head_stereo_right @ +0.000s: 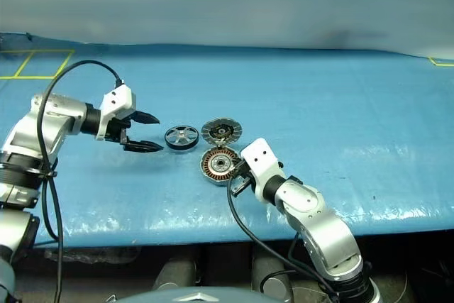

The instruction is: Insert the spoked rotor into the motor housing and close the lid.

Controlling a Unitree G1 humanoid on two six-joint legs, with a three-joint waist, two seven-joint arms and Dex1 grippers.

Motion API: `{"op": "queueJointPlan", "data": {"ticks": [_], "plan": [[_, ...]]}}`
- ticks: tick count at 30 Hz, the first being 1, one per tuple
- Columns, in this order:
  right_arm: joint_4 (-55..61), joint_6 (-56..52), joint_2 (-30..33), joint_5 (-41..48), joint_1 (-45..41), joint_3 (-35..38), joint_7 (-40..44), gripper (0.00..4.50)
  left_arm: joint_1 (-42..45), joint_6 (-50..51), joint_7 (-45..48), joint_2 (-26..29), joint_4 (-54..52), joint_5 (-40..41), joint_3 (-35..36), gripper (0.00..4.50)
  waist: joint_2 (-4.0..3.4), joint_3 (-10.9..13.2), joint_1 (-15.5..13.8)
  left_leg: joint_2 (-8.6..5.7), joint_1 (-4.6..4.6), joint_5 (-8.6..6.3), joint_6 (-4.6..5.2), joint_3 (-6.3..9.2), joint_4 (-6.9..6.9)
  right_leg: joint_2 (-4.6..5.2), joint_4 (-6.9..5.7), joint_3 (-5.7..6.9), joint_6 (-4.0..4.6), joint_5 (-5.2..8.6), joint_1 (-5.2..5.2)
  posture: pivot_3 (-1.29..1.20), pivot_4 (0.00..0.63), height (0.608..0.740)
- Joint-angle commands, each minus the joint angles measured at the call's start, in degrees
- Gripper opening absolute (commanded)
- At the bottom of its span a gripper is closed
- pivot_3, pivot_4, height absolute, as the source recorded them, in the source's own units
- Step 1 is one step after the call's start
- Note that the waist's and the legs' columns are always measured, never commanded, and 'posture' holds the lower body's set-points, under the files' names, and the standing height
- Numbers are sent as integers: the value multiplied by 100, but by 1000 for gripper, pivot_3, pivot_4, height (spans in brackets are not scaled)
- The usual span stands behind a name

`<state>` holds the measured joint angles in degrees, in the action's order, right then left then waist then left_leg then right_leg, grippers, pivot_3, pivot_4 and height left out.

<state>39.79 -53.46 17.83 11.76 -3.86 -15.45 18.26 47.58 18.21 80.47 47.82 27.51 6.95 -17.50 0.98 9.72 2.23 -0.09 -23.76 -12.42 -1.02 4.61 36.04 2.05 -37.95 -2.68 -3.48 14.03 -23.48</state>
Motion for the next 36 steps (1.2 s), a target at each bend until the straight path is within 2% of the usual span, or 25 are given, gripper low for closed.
{"op": "queueJointPlan", "data": {"ticks": [1, 8, 17, 18, 21, 36], "plan": [[150, 250, -57, -33, 98, -74, -94, 22, 612, -468, 439, -201, 787, -407, -236, 4500, 0, 0, -2, 0, -5, 0, 0, 0, 0, 0, 2, 0, -1, 1, -3, 0, 150, 740], [-68, 852, -194, -60, 418, -155, -132, 22, 1716, -854, 1023, -834, 2244, -1041, -624, 4500, 7, 5, 11, 0, -9, 0, 1, 2, 6, -2, 0, -1, -11, 6, -3, 0, 150, 740], [-228, 1084, -279, -162, 606, -287, -245, 22, 2564, -1174, 1146, -1408, 3607, -1718, -781, 4500, 10, 6, 54, 0, -9, -1, 2, 4, 15, -5, -9, -3, -20, 9, -3, 0, 150, 740], [-233, 1092, -280, -171, 617, -296, -248, 22, 2614, -1194, 1149, -1447, 3692, -1773, -781, 4500, 10, 6, 56, 0, -9, -1, 2, 5, 16, -5, -11, -4, -20, 9, -3, 0, 150, 740], [-252, 1099, -303, -197, 629, -303, -260, 0, 2723, -1323, 1084, -1538, 3905, -1999, -816, 3939, 10, 6, 67, 0, -9, -1, 2, 5, 18, -5, -12, -4, -18, 8, -2, 0, 150, 740], [-299, 1101, -387, -252, 736, -281, -341, 0, 3239, -1353, 946, -2036, 4503, -2991, -1115, 3939, 13, 8, 71, -2, -20, -5, 9, 11, 92, -8, -65, -4, -33, 10, -1, 0, 150, 740]]}}
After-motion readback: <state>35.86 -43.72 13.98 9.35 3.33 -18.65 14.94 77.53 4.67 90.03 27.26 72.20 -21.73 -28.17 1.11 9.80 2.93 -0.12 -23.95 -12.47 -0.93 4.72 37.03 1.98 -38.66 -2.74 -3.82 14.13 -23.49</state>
